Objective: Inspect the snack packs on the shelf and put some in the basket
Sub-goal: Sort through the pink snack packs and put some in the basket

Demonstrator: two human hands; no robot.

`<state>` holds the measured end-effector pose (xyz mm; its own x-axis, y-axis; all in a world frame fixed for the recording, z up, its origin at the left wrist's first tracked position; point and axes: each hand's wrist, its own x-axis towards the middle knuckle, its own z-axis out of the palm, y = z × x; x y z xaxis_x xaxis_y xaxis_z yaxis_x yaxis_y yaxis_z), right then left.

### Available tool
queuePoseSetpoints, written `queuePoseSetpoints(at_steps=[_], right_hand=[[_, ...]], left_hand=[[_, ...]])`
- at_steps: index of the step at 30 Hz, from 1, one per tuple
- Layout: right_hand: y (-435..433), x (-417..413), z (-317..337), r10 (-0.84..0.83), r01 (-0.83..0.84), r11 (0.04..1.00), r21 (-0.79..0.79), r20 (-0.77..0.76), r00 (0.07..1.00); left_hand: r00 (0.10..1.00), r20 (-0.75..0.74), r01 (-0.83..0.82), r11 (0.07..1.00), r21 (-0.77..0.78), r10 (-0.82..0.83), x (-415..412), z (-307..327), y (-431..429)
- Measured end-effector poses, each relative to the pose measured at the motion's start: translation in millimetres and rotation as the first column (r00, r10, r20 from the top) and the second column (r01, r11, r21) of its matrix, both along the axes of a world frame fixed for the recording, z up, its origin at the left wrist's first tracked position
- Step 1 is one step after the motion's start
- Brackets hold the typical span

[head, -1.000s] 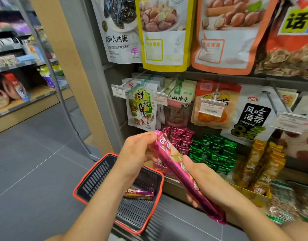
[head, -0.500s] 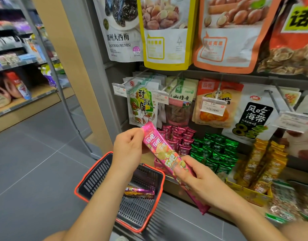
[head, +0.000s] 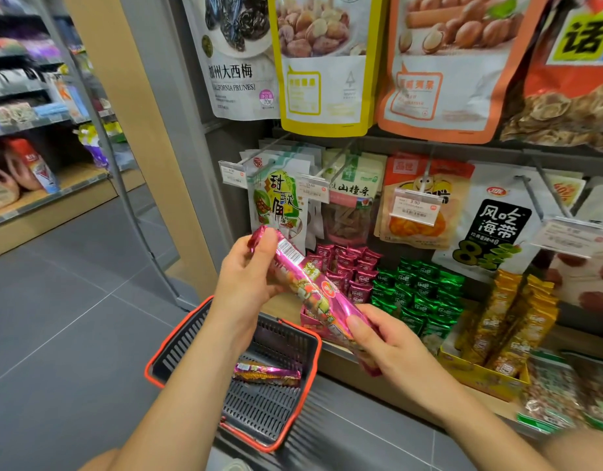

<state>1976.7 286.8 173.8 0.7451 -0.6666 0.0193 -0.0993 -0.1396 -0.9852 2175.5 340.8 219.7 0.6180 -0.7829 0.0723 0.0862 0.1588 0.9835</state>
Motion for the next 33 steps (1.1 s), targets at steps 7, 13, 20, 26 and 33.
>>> queuePoseSetpoints(at_steps=[7, 13, 20, 26, 33], right_hand=[[-6, -5, 7, 0.08, -0.088, 0.971, 0.224, 0.045, 0.996], [-5, -10, 12, 0.136, -0.154, 0.972, 0.18, 0.107, 0.985], [6, 2, 3, -0.173, 0.178, 0.97, -0.164, 0.049, 0.984], [7, 6, -5, -0.395, 0.285, 0.737, -0.613, -0.048, 0.918], [4, 5, 2, -0.22, 0.232, 0.957, -0.173, 0.088, 0.972]], left_hand=[[0.972, -0.198, -0.149, 0.982, -0.113, 0.124, 5, -4, -4], [0.953, -0.294, -0.125, 0.981, -0.151, 0.077, 5, -7, -6], [0.968, -0.227, 0.095, 0.992, -0.084, -0.111, -34, -20, -17], [0.968, -0.167, 0.202, 0.977, 0.066, -0.188, -63, -40, -15], [0.959, -0.193, 0.219, 0.975, 0.029, -0.21, -43, -33, -11]])
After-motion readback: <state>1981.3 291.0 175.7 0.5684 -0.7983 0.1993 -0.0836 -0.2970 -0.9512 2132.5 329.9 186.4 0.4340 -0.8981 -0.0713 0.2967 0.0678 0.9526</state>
